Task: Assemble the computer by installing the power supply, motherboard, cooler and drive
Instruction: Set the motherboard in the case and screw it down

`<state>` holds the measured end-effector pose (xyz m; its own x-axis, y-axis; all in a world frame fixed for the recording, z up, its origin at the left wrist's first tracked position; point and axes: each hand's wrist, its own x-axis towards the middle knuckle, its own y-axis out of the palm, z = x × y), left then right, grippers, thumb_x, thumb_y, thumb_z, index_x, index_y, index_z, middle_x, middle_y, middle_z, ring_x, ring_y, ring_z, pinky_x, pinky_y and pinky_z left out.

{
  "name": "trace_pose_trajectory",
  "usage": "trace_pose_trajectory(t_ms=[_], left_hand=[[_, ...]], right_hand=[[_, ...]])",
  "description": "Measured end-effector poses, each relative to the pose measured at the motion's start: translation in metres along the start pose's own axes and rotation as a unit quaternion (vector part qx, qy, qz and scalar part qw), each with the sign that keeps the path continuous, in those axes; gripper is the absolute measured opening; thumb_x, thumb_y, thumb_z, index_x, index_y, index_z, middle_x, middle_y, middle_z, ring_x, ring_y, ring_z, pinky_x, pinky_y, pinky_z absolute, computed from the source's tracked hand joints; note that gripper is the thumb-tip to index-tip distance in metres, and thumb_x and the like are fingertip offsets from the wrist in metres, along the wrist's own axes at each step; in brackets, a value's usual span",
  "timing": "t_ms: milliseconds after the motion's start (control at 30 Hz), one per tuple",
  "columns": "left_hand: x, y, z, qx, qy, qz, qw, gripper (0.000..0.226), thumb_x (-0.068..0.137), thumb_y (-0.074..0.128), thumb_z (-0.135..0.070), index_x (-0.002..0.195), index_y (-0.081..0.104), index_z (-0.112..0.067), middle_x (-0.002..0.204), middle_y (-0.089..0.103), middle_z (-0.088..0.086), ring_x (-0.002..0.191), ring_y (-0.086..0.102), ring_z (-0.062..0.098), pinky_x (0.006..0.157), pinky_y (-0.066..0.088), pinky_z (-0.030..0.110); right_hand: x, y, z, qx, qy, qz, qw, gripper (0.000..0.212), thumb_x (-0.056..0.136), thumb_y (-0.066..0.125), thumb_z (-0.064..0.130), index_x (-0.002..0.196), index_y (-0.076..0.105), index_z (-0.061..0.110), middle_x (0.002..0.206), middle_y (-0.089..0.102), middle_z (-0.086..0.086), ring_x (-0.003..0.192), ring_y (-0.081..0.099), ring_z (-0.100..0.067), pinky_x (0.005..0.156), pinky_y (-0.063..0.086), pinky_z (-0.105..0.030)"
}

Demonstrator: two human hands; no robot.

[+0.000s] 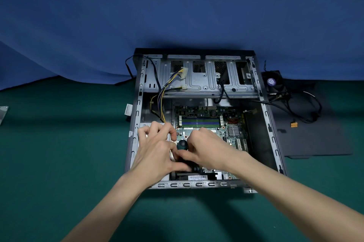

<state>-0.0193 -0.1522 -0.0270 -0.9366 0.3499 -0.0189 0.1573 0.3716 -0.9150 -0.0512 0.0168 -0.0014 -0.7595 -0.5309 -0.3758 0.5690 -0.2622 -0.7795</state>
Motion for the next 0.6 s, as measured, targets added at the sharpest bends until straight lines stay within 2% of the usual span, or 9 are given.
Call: trace_pose_trajectory(t_ms=[67,200,300,400,533,600], left_hand=[[0.0,0.0,-0.001,0.019,0.0,-0.002,1.0,0.054,0.055,0.057,-0.081,0.055,0.065,-0.027,0.096,0.04,-0.017,0.095,0.028,0.011,0.079,0.012,0.029],[0.0,0.002,0.0,0.029,0.015,-0.029,0.999,0.048,0.065,0.068,-0.068,0.05,0.062,-0.023,0.093,0.046,-0.017,0.092,0.034,0.013,0.079,0.016,0.032],[0.0,0.005,-0.001,-0.002,0.008,-0.059,0.998,0.04,0.065,0.079,-0.05,0.046,0.059,-0.021,0.085,0.058,-0.019,0.089,0.039,0.013,0.079,0.02,0.034],[-0.001,0.007,0.001,-0.034,-0.009,-0.062,0.997,0.035,0.056,0.086,-0.033,0.043,0.056,-0.02,0.082,0.063,-0.022,0.09,0.04,0.012,0.08,0.019,0.033],[0.0,0.006,0.003,-0.055,-0.02,-0.046,0.997,0.034,0.051,0.085,-0.031,0.043,0.054,-0.02,0.077,0.061,-0.025,0.09,0.04,0.013,0.08,0.019,0.033],[-0.001,0.005,0.001,-0.054,-0.013,-0.055,0.997,0.033,0.054,0.078,-0.038,0.045,0.053,-0.02,0.073,0.059,-0.022,0.089,0.038,0.012,0.08,0.023,0.037]], right_hand=[[0.004,0.0,-0.005,0.03,0.01,0.012,0.999,0.05,0.089,0.061,0.047,0.054,0.046,0.014,0.05,0.043,0.0,0.055,0.045,-0.024,0.053,0.04,-0.034],[0.007,-0.003,-0.009,0.034,0.008,0.032,0.999,0.046,0.085,0.062,0.054,0.058,0.049,0.019,0.055,0.046,0.005,0.055,0.044,-0.011,0.052,0.034,-0.027],[0.007,-0.002,-0.01,0.064,-0.009,0.057,0.996,0.044,0.087,0.063,0.05,0.067,0.055,0.012,0.064,0.049,-0.001,0.065,0.047,-0.019,0.059,0.038,-0.03],[0.007,-0.004,-0.01,0.044,-0.028,0.082,0.995,0.046,0.089,0.058,0.052,0.077,0.057,0.008,0.067,0.049,-0.002,0.067,0.046,-0.022,0.057,0.033,-0.032],[0.005,-0.008,-0.005,0.02,-0.05,0.068,0.996,0.037,0.09,0.059,0.05,0.099,0.049,0.016,0.078,0.051,0.002,0.077,0.05,-0.022,0.066,0.04,-0.033],[0.004,-0.005,0.0,0.015,-0.07,0.042,0.997,0.028,0.091,0.058,0.045,0.091,0.047,0.019,0.075,0.051,0.002,0.075,0.05,-0.025,0.064,0.038,-0.032]])
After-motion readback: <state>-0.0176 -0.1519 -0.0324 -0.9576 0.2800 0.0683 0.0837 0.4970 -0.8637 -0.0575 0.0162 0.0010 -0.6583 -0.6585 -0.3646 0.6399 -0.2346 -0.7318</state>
